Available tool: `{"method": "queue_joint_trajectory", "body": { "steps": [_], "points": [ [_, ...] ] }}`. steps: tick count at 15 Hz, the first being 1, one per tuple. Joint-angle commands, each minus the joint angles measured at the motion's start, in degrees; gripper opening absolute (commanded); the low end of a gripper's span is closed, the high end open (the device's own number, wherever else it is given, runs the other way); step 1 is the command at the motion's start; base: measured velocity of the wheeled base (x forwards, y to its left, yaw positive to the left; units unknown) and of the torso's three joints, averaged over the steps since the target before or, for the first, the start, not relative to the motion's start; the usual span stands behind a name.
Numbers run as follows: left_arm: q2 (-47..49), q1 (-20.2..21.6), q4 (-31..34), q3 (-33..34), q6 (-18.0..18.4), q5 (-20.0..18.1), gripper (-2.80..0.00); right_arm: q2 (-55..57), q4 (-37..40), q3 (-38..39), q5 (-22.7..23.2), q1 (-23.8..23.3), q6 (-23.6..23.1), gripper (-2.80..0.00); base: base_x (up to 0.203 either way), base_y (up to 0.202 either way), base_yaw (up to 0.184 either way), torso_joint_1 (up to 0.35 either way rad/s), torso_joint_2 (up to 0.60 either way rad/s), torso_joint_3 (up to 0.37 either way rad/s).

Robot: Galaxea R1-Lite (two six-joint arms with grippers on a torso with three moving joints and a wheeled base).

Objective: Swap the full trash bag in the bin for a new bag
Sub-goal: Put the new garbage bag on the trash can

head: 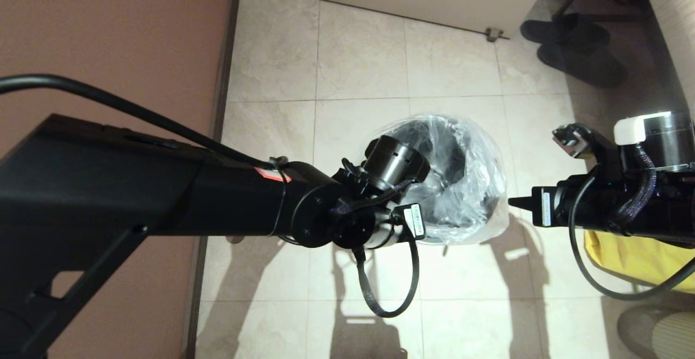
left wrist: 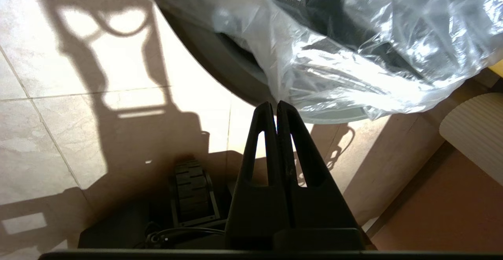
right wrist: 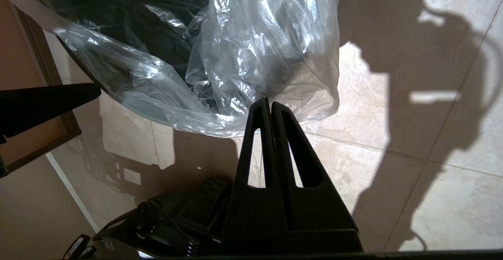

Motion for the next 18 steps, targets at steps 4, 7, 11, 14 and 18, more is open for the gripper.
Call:
{"method": "queue_joint_trajectory", "body": {
  "steps": [4, 7, 11, 14, 18],
  "points": [
    [-4.3, -0.4, -1.9, 4.5, -0.2, 0.0, -2.8, -2.9, 4.9, -0.6, 0.1, 0.1, 0.1, -2.8, 0.0, 0.0, 0.0, 0.0, 0.0, 0.0],
    [-6.8, -0.4, -3.7, 6.9, -0.1, 0.7, -2.8, -2.6, 9.1, -0.4, 1.0, 0.2, 1.8, -2.8, 0.0, 0.0, 0.0, 0.0, 0.0, 0.0],
    [-4.5, 2.2, -6.8, 7.6, 1.8, 0.9, -2.8, -1.6, 14.2, -0.8, 0.8, -2.6, 1.9, -2.8, 0.0, 0.0, 0.0, 0.0, 0.0, 0.0],
    [-2.3, 5.7, -13.2, 5.4, 6.0, 1.0, -2.8, -4.4, 18.6, -0.8, -0.6, -3.4, 2.0, -2.8, 0.0, 0.0, 0.0, 0.0, 0.0, 0.0],
    [0.0, 7.3, -13.5, -1.0, 6.7, 0.6, -2.8, -5.3, 20.8, -0.3, -1.3, -3.2, 2.1, -2.8, 0.0, 0.0, 0.0, 0.0, 0.0, 0.0]
  ]
}}
